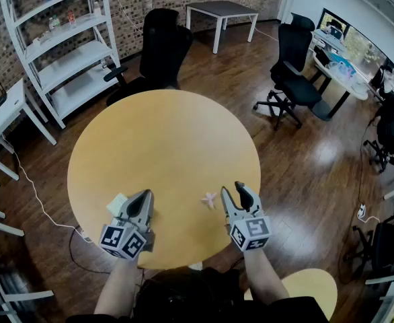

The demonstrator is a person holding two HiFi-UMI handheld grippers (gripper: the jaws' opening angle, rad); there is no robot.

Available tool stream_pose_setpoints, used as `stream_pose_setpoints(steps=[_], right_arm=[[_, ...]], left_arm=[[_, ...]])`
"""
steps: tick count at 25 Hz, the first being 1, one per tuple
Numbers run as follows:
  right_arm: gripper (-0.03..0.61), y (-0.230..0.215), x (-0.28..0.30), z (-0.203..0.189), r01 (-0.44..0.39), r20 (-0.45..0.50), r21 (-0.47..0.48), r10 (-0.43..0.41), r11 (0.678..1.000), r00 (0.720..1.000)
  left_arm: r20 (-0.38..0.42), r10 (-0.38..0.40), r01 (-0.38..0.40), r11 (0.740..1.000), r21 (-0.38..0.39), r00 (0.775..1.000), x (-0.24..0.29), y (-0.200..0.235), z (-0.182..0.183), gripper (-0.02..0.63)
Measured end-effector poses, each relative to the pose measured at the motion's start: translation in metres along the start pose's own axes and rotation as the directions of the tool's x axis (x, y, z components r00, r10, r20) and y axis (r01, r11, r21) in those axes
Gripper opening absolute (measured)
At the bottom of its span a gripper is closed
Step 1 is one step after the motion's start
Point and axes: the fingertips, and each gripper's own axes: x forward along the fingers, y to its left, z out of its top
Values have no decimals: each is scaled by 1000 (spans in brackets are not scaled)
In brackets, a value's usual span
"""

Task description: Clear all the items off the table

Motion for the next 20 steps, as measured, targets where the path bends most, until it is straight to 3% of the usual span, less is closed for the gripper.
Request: stream_pose_setpoints(steps=[7, 10, 14, 20], right_arm=[[181, -18, 27, -52, -18, -141, -22, 15, 1000, 990], [233, -19, 34, -89, -41, -242, -31, 33, 999, 970], [233, -16, 43, -127, -55, -332, -32, 41, 998, 942], [233, -18, 56, -171, -66, -412, -28, 48, 997, 910]], left_arm=[[-63, 27, -29, 999, -26, 998, 27, 15, -32, -9], [-106, 41, -46, 998, -44, 994, 33, 16, -52, -9], [-130, 44, -56, 994, -89, 991, 36, 22, -70, -9], [-201, 97, -115, 990, -81, 975, 32, 30, -111, -9]])
